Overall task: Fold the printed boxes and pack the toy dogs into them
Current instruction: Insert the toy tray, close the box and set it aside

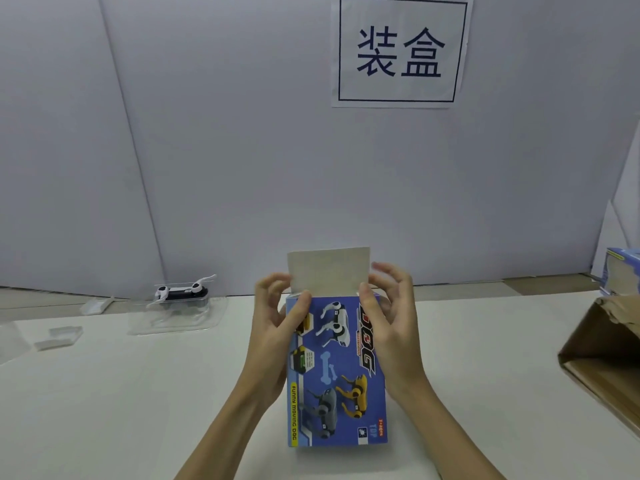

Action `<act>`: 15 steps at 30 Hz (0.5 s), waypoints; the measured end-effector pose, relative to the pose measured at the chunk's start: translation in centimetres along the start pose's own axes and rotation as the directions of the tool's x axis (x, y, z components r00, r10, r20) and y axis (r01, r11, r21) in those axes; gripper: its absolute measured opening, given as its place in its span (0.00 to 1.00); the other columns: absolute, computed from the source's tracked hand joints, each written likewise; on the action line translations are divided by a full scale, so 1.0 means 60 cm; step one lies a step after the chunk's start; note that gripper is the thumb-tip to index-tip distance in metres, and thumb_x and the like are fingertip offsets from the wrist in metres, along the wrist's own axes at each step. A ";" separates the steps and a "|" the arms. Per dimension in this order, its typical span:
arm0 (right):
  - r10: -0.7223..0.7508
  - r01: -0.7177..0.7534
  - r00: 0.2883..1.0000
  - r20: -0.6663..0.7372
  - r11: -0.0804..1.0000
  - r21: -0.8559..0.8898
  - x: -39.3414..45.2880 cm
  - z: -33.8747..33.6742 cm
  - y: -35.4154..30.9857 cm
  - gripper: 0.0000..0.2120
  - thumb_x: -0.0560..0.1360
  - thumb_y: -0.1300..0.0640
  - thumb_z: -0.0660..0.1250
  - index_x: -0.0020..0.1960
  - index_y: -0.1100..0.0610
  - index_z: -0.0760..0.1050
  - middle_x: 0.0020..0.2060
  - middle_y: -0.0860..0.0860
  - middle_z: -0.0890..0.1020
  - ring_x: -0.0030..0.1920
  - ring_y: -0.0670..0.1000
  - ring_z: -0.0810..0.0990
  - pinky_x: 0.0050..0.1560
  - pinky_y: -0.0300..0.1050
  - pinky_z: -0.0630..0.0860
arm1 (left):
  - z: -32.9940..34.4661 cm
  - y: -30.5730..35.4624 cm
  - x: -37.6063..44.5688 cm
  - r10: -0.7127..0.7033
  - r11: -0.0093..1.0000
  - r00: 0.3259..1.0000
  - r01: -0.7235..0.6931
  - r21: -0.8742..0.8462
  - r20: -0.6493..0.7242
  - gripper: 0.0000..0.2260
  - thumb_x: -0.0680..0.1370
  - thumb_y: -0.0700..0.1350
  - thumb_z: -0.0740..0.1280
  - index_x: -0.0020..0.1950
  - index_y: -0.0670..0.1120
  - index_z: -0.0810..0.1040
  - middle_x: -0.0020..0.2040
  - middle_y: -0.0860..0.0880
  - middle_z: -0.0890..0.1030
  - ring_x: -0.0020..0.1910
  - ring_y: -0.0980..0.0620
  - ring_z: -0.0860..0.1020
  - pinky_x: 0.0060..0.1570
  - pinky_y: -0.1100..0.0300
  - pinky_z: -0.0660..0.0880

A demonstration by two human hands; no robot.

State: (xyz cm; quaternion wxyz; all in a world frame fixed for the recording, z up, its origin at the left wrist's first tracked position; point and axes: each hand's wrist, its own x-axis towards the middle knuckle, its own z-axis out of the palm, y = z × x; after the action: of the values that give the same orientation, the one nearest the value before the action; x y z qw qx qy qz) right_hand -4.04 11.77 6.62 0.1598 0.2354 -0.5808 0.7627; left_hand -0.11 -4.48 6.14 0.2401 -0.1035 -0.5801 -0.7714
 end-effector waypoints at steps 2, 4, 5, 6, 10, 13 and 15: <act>-0.004 0.005 1.000 -0.007 1.000 0.025 -0.002 0.000 0.000 0.23 0.79 0.44 0.66 0.73 0.40 0.68 0.56 0.46 0.81 0.58 0.54 0.84 0.55 0.54 0.83 | -0.001 0.000 0.002 0.008 1.000 1.000 -0.008 -0.012 0.006 0.27 0.74 0.58 0.77 0.70 0.64 0.70 0.60 0.50 0.81 0.52 0.46 0.86 0.44 0.49 0.85; 0.002 -0.003 1.000 0.025 1.000 0.029 -0.008 0.001 0.000 0.18 0.80 0.41 0.61 0.69 0.40 0.74 0.56 0.50 0.82 0.59 0.56 0.83 0.57 0.53 0.82 | -0.001 0.003 -0.002 -0.012 0.998 0.999 0.009 0.063 0.044 0.29 0.72 0.65 0.76 0.70 0.61 0.73 0.55 0.46 0.82 0.54 0.44 0.85 0.46 0.47 0.84; 0.023 -0.024 0.999 0.028 0.999 0.040 -0.010 0.001 -0.001 0.16 0.80 0.40 0.59 0.62 0.42 0.78 0.56 0.53 0.82 0.59 0.58 0.84 0.55 0.53 0.83 | 0.000 0.006 -0.004 -0.018 0.994 0.999 0.012 0.107 0.051 0.28 0.70 0.70 0.75 0.64 0.58 0.78 0.52 0.44 0.82 0.52 0.44 0.85 0.45 0.47 0.84; 0.042 -0.043 0.999 0.019 0.998 0.047 -0.010 0.001 -0.001 0.15 0.80 0.40 0.59 0.56 0.46 0.80 0.55 0.56 0.82 0.57 0.59 0.85 0.50 0.50 0.84 | 0.000 0.005 -0.005 -0.008 0.990 0.999 0.001 0.141 0.050 0.28 0.68 0.73 0.74 0.57 0.55 0.80 0.50 0.44 0.82 0.50 0.46 0.84 0.44 0.48 0.82; 0.028 -0.028 0.999 0.023 1.000 -0.011 -0.006 -0.001 0.007 0.13 0.83 0.47 0.63 0.54 0.57 0.76 0.54 0.51 0.83 0.58 0.56 0.85 0.40 0.40 0.83 | 0.005 0.002 -0.003 -0.027 0.987 1.000 0.025 0.158 0.012 0.23 0.72 0.68 0.73 0.51 0.50 0.77 0.46 0.40 0.80 0.49 0.38 0.85 0.43 0.45 0.83; 0.009 -0.007 1.000 0.029 0.997 -0.077 -0.007 -0.001 0.011 0.12 0.82 0.47 0.60 0.57 0.54 0.76 0.55 0.50 0.84 0.59 0.54 0.85 0.39 0.40 0.83 | 0.002 -0.002 -0.006 -0.017 0.987 1.000 0.013 0.161 0.024 0.23 0.73 0.68 0.72 0.59 0.53 0.77 0.52 0.41 0.83 0.53 0.38 0.85 0.44 0.46 0.85; 0.024 -0.024 1.000 -0.006 0.998 -0.062 -0.007 0.000 0.010 0.13 0.82 0.46 0.59 0.59 0.51 0.76 0.56 0.51 0.83 0.59 0.54 0.85 0.41 0.45 0.85 | -0.002 -0.006 -0.006 -0.007 0.985 0.998 -0.003 0.174 0.058 0.26 0.73 0.64 0.73 0.68 0.60 0.72 0.64 0.52 0.80 0.59 0.45 0.84 0.47 0.49 0.85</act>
State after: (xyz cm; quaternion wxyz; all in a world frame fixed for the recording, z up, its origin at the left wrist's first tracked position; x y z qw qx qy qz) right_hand -4.01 11.62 5.90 0.1594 0.2212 -0.6065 0.7468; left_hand 0.02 -4.40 5.63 0.2306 -0.1038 -0.6522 -0.7146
